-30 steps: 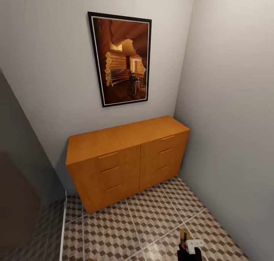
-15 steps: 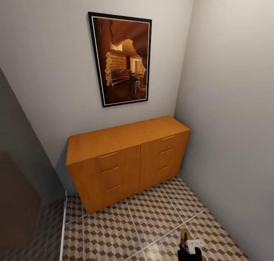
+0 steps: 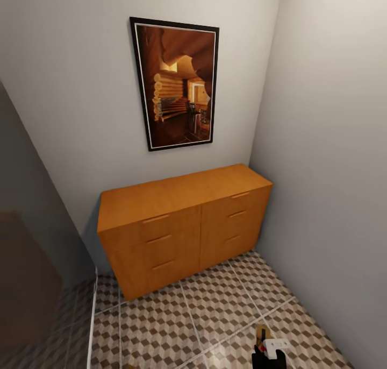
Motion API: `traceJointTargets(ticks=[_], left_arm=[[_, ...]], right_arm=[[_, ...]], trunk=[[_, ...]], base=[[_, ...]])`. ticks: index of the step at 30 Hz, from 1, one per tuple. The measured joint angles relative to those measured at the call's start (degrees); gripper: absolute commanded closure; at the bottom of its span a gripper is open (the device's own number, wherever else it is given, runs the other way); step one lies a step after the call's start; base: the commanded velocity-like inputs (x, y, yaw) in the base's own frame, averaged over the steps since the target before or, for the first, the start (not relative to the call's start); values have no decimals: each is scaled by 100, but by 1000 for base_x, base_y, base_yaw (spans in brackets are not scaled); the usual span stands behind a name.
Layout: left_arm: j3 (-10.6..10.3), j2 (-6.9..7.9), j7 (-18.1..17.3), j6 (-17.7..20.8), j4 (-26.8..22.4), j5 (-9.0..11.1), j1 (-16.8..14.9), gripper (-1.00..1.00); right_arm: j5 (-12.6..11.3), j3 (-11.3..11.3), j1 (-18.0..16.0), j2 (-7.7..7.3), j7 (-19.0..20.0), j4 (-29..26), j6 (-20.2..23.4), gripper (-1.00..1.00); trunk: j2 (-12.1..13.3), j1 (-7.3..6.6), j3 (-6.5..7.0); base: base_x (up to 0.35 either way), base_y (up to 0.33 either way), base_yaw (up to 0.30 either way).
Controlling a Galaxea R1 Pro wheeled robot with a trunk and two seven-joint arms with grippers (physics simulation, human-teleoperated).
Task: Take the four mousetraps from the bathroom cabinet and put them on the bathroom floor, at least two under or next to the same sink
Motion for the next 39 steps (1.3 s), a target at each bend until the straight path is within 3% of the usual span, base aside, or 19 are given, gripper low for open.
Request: traceJointTargets(ticks=[39], left_arm=[[0, -13, 0, 3, 5, 0, 0, 100]], right_arm=[[0, 1, 0, 9, -7, 0, 9, 100]], trunk=[[0, 0, 0]], base=[[0, 0, 208]])
